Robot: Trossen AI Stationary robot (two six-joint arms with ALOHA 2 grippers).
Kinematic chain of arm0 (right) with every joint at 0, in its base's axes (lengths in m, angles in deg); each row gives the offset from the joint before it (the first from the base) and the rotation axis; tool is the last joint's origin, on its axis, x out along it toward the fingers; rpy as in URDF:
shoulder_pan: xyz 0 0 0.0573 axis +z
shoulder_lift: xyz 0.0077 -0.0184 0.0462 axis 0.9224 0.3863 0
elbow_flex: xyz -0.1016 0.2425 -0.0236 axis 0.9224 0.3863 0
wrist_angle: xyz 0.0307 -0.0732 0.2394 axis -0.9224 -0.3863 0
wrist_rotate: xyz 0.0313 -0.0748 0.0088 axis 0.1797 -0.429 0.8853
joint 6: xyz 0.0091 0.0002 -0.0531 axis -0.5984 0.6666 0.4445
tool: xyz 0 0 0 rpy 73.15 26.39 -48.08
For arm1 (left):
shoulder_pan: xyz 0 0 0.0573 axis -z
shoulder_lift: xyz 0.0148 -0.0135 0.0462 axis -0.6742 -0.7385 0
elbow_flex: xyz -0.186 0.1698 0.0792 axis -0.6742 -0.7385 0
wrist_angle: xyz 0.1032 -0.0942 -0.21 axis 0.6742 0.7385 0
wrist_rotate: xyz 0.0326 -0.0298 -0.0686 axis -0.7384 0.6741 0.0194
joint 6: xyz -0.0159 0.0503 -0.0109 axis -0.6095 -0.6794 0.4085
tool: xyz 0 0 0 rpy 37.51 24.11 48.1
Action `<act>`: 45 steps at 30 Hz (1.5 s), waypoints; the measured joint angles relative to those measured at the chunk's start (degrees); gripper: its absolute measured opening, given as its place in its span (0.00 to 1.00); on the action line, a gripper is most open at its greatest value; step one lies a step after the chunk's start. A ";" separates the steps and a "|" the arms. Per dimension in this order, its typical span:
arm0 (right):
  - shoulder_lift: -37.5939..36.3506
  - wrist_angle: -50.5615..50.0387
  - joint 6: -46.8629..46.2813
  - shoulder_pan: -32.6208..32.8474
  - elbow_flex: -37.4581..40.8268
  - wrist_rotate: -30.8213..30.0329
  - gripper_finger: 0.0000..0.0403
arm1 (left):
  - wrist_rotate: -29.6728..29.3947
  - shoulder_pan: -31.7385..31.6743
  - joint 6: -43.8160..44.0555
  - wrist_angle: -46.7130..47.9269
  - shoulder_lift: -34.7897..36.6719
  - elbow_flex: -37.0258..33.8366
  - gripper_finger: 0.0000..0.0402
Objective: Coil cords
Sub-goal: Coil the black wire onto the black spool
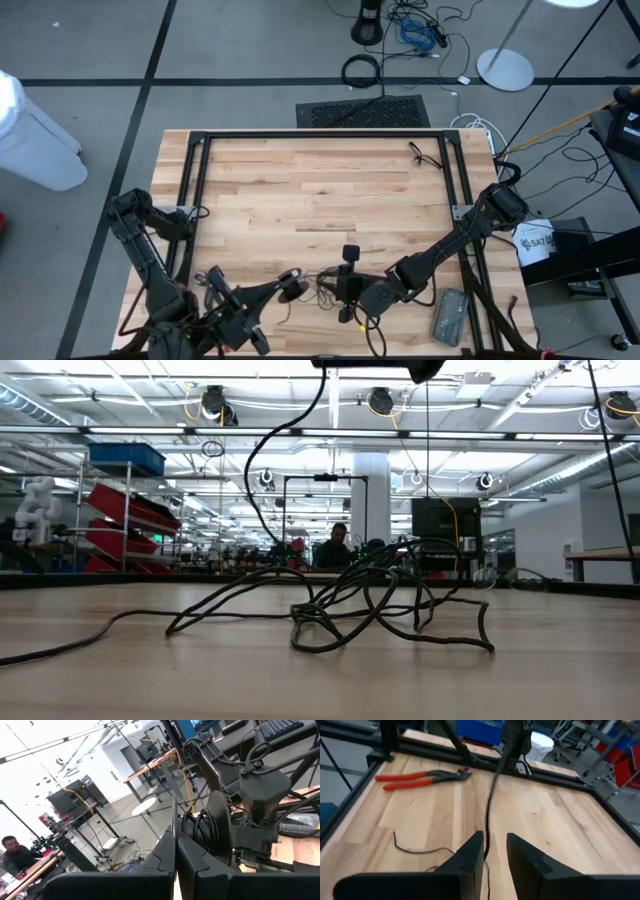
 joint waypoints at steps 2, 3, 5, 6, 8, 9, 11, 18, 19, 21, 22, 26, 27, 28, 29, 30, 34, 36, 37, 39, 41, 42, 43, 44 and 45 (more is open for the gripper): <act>0.00 -0.92 -0.17 0.07 0.00 1.06 0.18 | 0.00 -0.01 -0.01 -0.01 0.00 0.00 0.00; 0.00 -1.01 -0.24 0.11 0.00 2.06 0.18 | 0.00 -0.04 -0.01 -0.01 0.00 0.00 0.00; 0.00 -1.09 -0.97 0.11 0.00 4.38 0.18 | 0.04 -0.05 -0.02 0.00 0.00 -0.02 0.00; 0.00 -1.09 -1.22 0.11 0.00 5.75 0.18 | 0.24 -0.04 0.00 0.00 0.00 -0.04 0.00; 0.00 -1.09 -1.38 0.13 0.00 7.72 0.18 | 1.67 -0.04 0.05 0.00 0.00 -0.04 0.00; 0.00 -1.10 -1.36 0.13 0.00 8.02 0.18 | 2.33 -0.04 0.08 -0.01 0.00 -0.04 0.00; 0.00 -1.10 -1.34 0.11 0.00 8.74 0.18 | 3.24 -0.04 0.09 0.02 0.00 -0.04 0.00; 0.00 -1.24 -1.15 0.03 0.00 10.46 0.18 | 7.16 -0.53 0.55 0.34 0.00 -0.11 0.00; 0.00 -1.21 -1.08 -0.02 0.00 11.29 0.18 | 8.30 -0.67 0.58 0.33 0.00 -0.11 0.00; 0.00 -1.25 -1.08 -0.09 0.00 12.06 0.18 | 10.54 -1.08 1.90 0.95 0.00 -0.11 0.00; 0.00 -1.27 -1.08 -0.11 0.00 12.10 0.18 | 11.91 -1.38 3.23 1.94 0.00 -0.11 0.00; 0.00 -1.53 -1.00 -0.11 0.00 13.27 0.18 | 15.27 -2.56 6.24 4.90 0.00 -0.15 0.00; -0.04 -1.60 -0.86 -0.01 0.00 13.60 0.18 | 15.35 -2.88 6.57 5.46 0.00 -0.15 0.00; -0.08 -1.68 -0.80 0.10 0.00 13.68 0.18 | 15.41 -3.11 6.84 6.28 0.00 -0.15 0.00; -0.12 -1.62 -0.58 0.11 0.00 14.02 0.18 | 15.45 -3.31 7.55 7.22 0.00 -0.15 0.00; -0.15 -1.46 -0.29 0.18 0.00 14.68 0.18 | 15.50 -3.50 8.38 8.20 0.00 -0.15 0.00; -0.26 -1.12 0.25 0.51 0.00 14.97 0.18 | 15.50 -3.87 9.62 10.06 0.00 -0.15 0.00; -0.26 -1.14 0.25 0.55 0.00 14.99 0.18 | 15.50 -3.85 9.64 10.11 0.00 -0.15 0.00; -0.26 -1.14 0.25 0.52 0.00 14.97 0.18 | 15.50 -3.83 9.64 10.10 0.00 -0.15 0.00; -0.28 -1.14 0.25 0.52 0.00 14.94 0.18 | 15.50 -3.80 9.64 10.15 0.00 -0.15 0.00; -0.31 -1.14 0.14 0.51 0.00 14.90 0.18 | 15.47 -3.80 9.64 10.14 0.00 -0.15 0.00; -0.31 -1.12 -0.01 0.48 0.00 14.82 0.18 | 15.47 -3.80 9.64 10.14 0.00 -0.15 0.00; -0.31 -1.10 -0.01 0.48 0.00 14.69 0.17 | 15.47 -3.80 9.64 10.16 0.00 -0.15 0.00; -0.32 -1.05 -0.03 0.48 0.00 14.68 0.16 | 15.47 -3.81 9.64 10.19 0.00 -0.15 0.00; -0.33 -1.03 -0.05 0.47 0.00 14.66 0.15 | 15.47 -3.82 9.64 10.19 0.00 -0.15 0.00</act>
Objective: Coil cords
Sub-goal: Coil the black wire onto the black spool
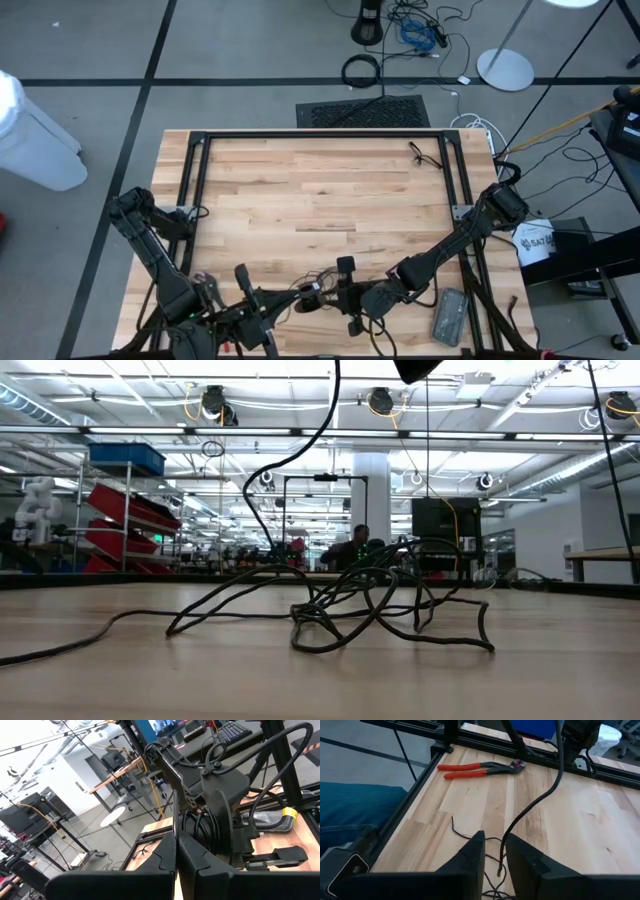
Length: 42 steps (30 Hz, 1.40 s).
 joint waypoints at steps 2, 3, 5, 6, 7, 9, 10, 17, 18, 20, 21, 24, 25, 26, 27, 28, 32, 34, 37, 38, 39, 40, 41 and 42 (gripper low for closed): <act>-0.01 0.01 -0.07 -0.09 0.00 -0.11 0.11 | 0.00 0.00 0.00 0.01 0.00 0.00 0.00; -0.02 0.03 -0.12 -0.09 0.00 -0.28 0.09 | -0.02 -0.01 0.00 0.02 0.00 0.00 0.00; -0.02 0.04 -0.12 -0.09 0.00 -0.44 0.04 | -0.02 -0.01 0.00 0.00 0.00 0.00 0.00; -0.02 0.06 -0.12 -0.09 0.00 -0.62 0.02 | -0.02 -0.01 0.00 0.00 0.00 0.00 0.00; -0.02 0.07 -0.13 -0.09 0.00 -1.26 0.01 | -0.02 0.00 0.01 0.00 0.00 0.00 0.00; -0.02 0.07 -0.39 -0.08 0.00 -3.03 0.01 | -0.04 0.00 0.02 0.00 0.00 0.00 0.00; -0.02 0.07 -0.63 -0.09 0.00 -3.56 0.01 | -0.04 0.00 0.02 0.02 0.00 0.00 0.00; -0.02 -1.20 -4.29 -0.35 0.00 -6.41 0.00 | -0.11 -0.01 0.02 0.02 0.00 0.00 0.00; -0.02 -1.44 -4.57 -0.41 0.00 -6.42 0.00 | -0.12 0.00 0.01 0.02 0.00 0.00 0.00; -0.03 -2.08 -5.20 -0.49 0.00 -6.60 0.00 | -0.09 -0.01 -0.02 0.15 0.00 0.00 0.00; -0.03 -2.48 -5.57 -0.49 0.00 -6.96 0.00 | 0.07 -0.01 -0.03 0.53 0.00 0.00 0.00; -0.16 -2.92 -6.15 -0.47 0.00 -8.49 0.00 | 1.34 0.08 -0.47 2.15 0.00 0.00 0.00; -0.32 -3.25 -6.17 -0.47 0.00 -8.95 0.00 | 1.50 0.11 -0.50 2.67 0.00 0.00 0.00; -0.50 -3.39 -6.43 -0.47 0.00 -9.25 0.00 | 2.19 0.12 -0.48 3.38 0.00 0.00 0.00; -0.91 -3.97 -6.86 -0.47 0.00 -9.23 0.00 | 2.77 0.12 -0.50 4.18 0.00 0.01 0.00; -1.37 -4.98 -7.67 -0.47 0.00 -9.27 0.00 | 3.25 0.12 -0.50 5.09 0.00 0.02 0.00; -4.06 -10.75 -11.11 0.11 0.00 -10.65 0.00 | 3.76 0.12 -0.42 7.56 -0.02 0.02 0.00; -5.17 -13.30 -12.19 0.82 0.00 -12.60 0.00 | 3.92 0.12 -0.20 8.75 -0.02 0.02 0.00; -6.56 -14.57 -12.36 2.26 0.00 -14.78 0.00 | 5.62 0.10 -0.22 11.22 -0.02 0.02 0.00; -6.92 -14.49 -12.34 2.77 0.00 -15.49 0.00 | 6.69 0.12 -0.40 12.45 -0.02 0.02 0.00; -7.25 -14.33 -12.29 3.15 0.00 -16.30 0.00 | 7.56 0.12 -0.50 13.96 -0.02 0.02 0.00; -7.58 -14.32 -12.29 3.55 0.00 -17.38 0.00 | 8.27 0.12 -0.52 15.50 -0.02 0.02 0.00; -7.88 -14.37 -12.27 3.87 0.00 -18.71 0.00 | 8.69 0.12 -0.46 17.11 -0.02 0.02 0.00; -8.23 -14.34 -12.25 4.25 0.00 -20.03 0.00 | 8.91 0.11 -0.45 18.53 -0.02 0.02 0.00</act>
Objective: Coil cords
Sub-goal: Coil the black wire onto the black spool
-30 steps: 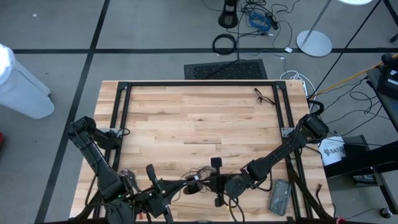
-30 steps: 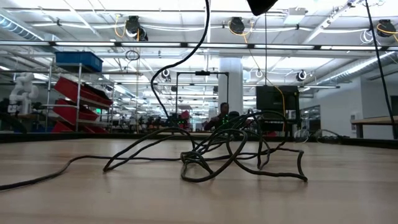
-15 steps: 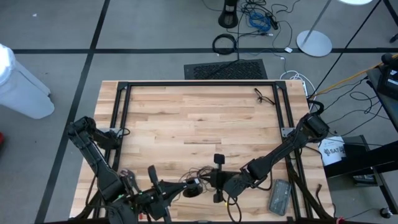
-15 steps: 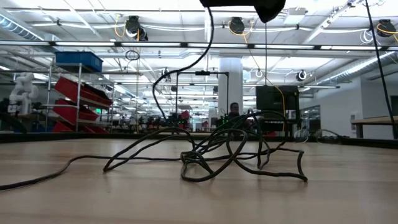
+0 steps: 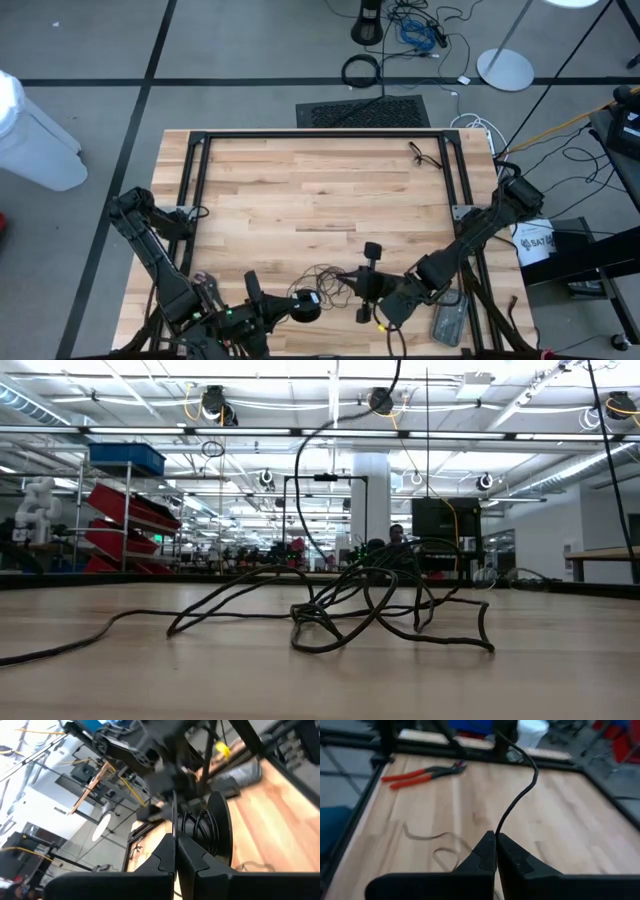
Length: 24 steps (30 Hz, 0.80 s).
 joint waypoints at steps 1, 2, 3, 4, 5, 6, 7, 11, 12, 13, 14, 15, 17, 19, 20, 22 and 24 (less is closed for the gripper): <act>-0.33 0.01 0.05 0.37 0.00 -1.12 0.00 | 0.17 0.01 0.22 1.18 0.00 0.00 0.00; -0.56 0.14 0.20 0.60 0.00 -1.70 0.00 | 0.35 0.01 0.38 2.08 0.00 0.00 0.00; -0.74 0.44 0.64 0.86 0.00 -2.00 0.00 | 0.49 0.01 0.42 2.51 0.00 0.00 0.00; -0.84 0.57 0.74 1.18 0.00 -2.20 0.00 | 0.65 0.01 0.41 2.79 0.00 0.00 0.00; -0.89 0.61 0.80 1.39 0.00 -2.24 0.00 | 0.65 0.01 0.41 2.79 0.00 0.00 0.00; -0.92 0.79 1.05 1.53 0.00 -2.24 0.00 | 0.65 0.01 0.43 2.74 0.00 0.00 0.00; -0.93 0.97 1.24 1.77 0.00 -2.24 0.00 | 0.64 -0.01 0.43 2.74 0.00 0.00 0.00; -0.93 1.89 2.14 2.35 0.00 -2.20 0.00 | 0.64 0.01 0.43 2.77 0.00 0.00 0.00; -0.93 2.79 2.65 2.54 0.00 -1.90 0.00 | 0.61 0.01 0.45 2.77 0.00 0.00 0.00; -0.93 4.06 3.51 2.59 0.00 -1.03 0.00 | 0.56 -0.01 0.45 2.84 0.00 0.00 0.00; -0.93 5.47 4.35 2.77 0.00 0.04 0.00 | 0.34 -0.05 0.43 2.96 0.00 0.00 0.00; -0.93 6.68 5.14 2.98 -0.14 0.60 0.00 | 0.19 -0.05 0.43 3.15 0.00 0.00 0.00; -0.93 7.76 6.04 3.63 -1.09 0.83 0.00 | 0.12 -0.05 0.43 3.28 0.00 0.00 0.00; -0.93 7.56 6.10 4.27 -2.26 0.78 0.00 | -0.21 -0.05 0.41 3.42 0.00 0.00 0.00; -0.93 7.46 6.07 4.65 -2.70 0.76 0.00 | -0.68 -0.05 0.42 3.42 0.00 0.00 0.00; -0.93 7.24 6.11 5.50 -3.80 0.77 0.00 | -3.18 -0.05 0.41 3.42 0.00 0.00 0.00; -0.95 7.51 6.14 6.33 -4.91 0.53 0.00 | -5.86 -0.05 0.41 3.44 0.00 0.00 0.00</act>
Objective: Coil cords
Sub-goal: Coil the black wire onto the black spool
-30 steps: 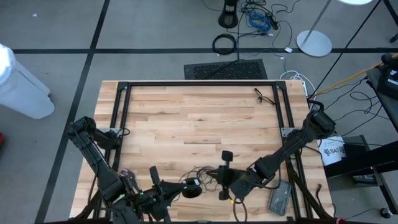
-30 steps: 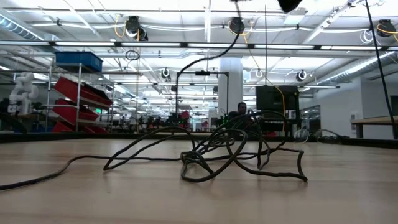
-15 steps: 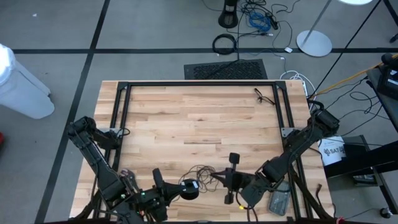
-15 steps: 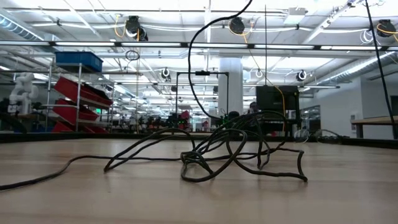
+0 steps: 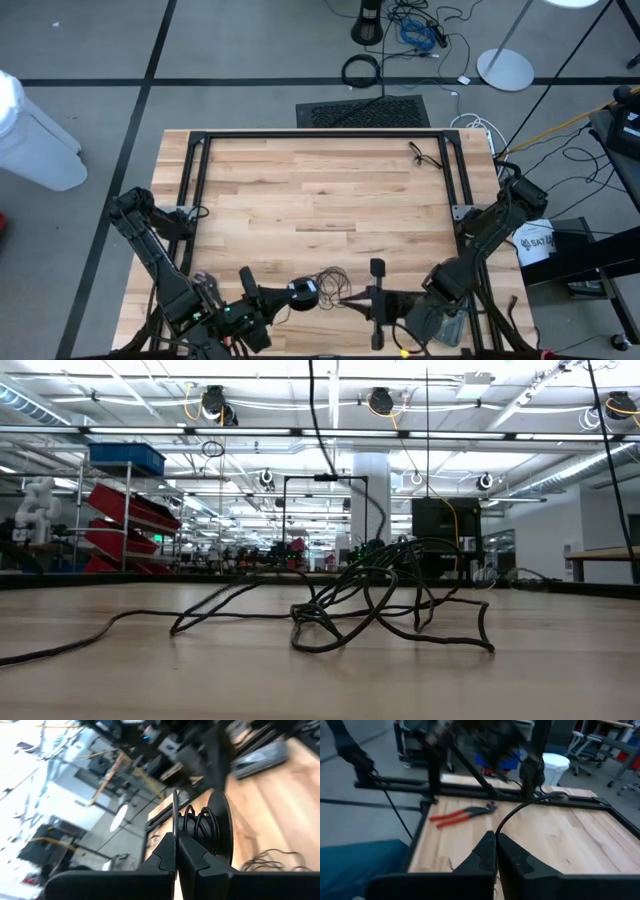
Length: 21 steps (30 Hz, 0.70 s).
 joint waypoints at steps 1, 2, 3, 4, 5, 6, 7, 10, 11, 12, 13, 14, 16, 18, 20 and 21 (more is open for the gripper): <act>0.00 0.08 0.00 0.47 -0.29 -0.12 0.00 | -0.88 0.00 0.00 0.00 0.00 0.00 0.00; 0.00 -0.08 0.05 0.86 -0.56 -0.14 0.00 | -1.62 0.00 -0.01 0.00 0.00 0.00 0.00; 0.01 -0.21 0.23 1.26 -0.84 -0.16 0.00 | -2.24 0.00 -0.02 0.00 0.00 0.00 0.00; 0.02 -0.19 0.37 1.62 -1.05 -0.22 0.00 | -2.66 0.00 -0.01 0.00 0.00 0.00 0.00; 0.02 -0.10 0.45 1.90 -1.27 -0.34 0.00 | -2.79 0.00 0.00 0.00 0.00 0.00 0.00; 0.02 -0.01 0.48 2.07 -1.45 -0.61 0.00 | -2.77 0.00 0.02 0.00 0.00 0.00 0.00; 0.02 -0.04 0.51 2.24 -1.53 -1.13 0.00 | -2.50 0.00 0.00 0.00 0.00 0.00 0.00; 0.02 -0.10 1.48 2.61 -1.84 -3.12 0.00 | 0.04 -0.12 0.11 0.00 0.00 0.00 0.00; 0.02 0.03 1.54 2.59 -1.85 -3.28 0.00 | 1.33 -0.20 0.39 -0.02 0.00 0.00 0.00; 0.02 0.11 1.56 2.61 -1.85 -3.34 0.00 | 2.44 -0.36 0.62 0.00 0.00 0.00 0.00; 0.02 0.12 1.63 2.61 -1.85 -3.30 0.00 | 3.41 -0.50 1.05 0.00 0.00 0.00 0.00; 0.02 0.15 1.77 2.61 -1.85 -3.29 0.00 | 3.93 -0.71 1.32 0.00 0.00 0.00 0.00; 0.02 0.43 1.76 2.61 -1.87 -3.30 0.00 | 4.05 -1.20 1.45 0.00 0.00 0.00 0.00; 0.02 0.62 1.74 2.61 -1.87 -3.27 0.00 | 4.07 -1.75 1.92 0.36 0.00 0.00 0.00; 0.02 2.20 2.40 2.75 -1.85 -3.14 0.00 | 4.09 -2.40 3.51 2.37 -0.02 0.00 0.00; 0.02 3.41 3.03 2.94 -1.86 -3.14 0.00 | 4.10 -2.75 4.52 3.64 -0.04 0.00 0.00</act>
